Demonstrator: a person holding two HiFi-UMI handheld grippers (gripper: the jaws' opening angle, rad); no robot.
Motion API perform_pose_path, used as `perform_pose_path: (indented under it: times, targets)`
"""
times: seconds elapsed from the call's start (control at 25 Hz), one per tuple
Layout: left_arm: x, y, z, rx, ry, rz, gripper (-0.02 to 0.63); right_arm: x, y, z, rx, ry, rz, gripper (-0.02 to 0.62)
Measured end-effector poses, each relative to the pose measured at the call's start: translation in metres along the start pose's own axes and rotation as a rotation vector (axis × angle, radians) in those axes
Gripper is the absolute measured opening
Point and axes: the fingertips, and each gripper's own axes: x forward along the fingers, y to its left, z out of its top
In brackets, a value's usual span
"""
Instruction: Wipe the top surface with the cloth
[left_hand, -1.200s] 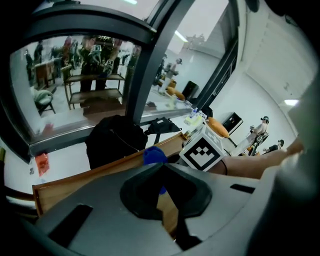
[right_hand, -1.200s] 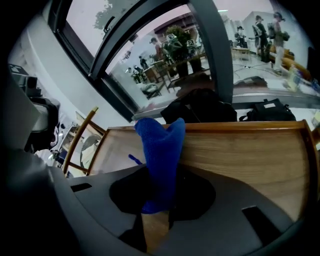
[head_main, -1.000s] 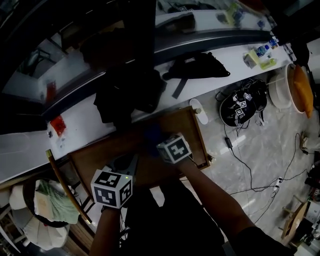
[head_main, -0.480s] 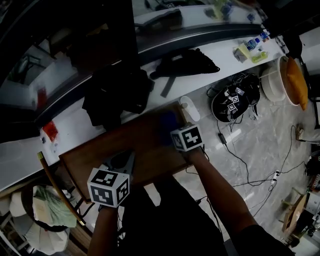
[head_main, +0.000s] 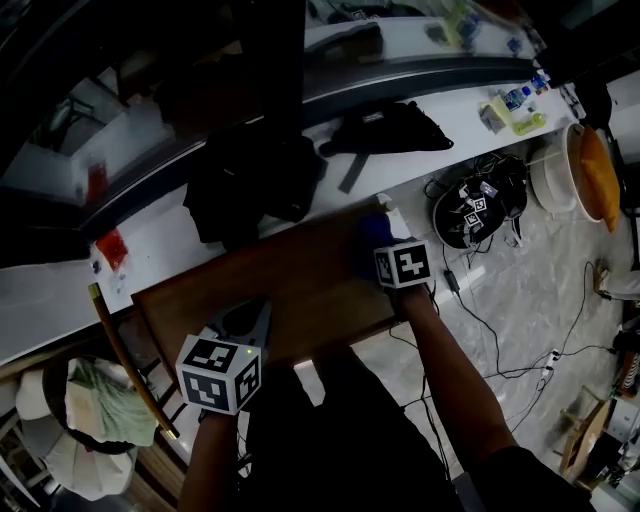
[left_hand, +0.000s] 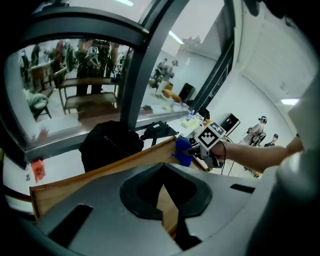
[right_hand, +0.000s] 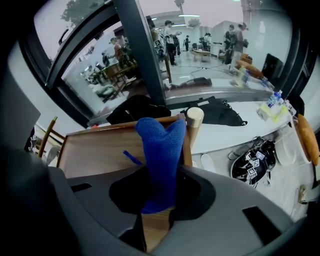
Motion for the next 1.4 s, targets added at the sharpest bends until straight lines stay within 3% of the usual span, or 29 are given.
perform_pose_path:
  times: [0.08,0.2,0.32,0.6,0.8,1.0,1.4]
  targets:
    - [-0.018,0.010,-0.006,-0.013,-0.020,0.004,0.011,-0.006,0.010,-0.002,-0.005,-0.017,-0.009,0.106]
    - [-0.052,0.035,-0.019,-0.051,-0.054,-0.006,0.011,-0.016,0.065,-0.004,-0.027,-0.081,0.083,0.106]
    - [-0.097,0.073,-0.040,-0.094,-0.076,0.023,0.011,-0.022,0.164,-0.012,-0.096,-0.117,0.232,0.106]
    - [-0.202,0.149,-0.104,-0.185,-0.096,0.127,0.011,-0.008,0.428,-0.052,-0.281,-0.078,0.608,0.106]
    - [-0.249,0.200,-0.159,-0.213,-0.050,0.201,0.011,0.026,0.555,-0.071,-0.324,-0.056,0.726,0.106]
    - [-0.266,0.220,-0.191,-0.202,-0.015,0.199,0.011,0.059,0.602,-0.075,-0.324,0.000,0.704,0.106]
    - [-0.249,0.214,-0.189,-0.194,-0.003,0.125,0.011,0.081,0.595,-0.078,-0.381,0.044,0.641,0.106]
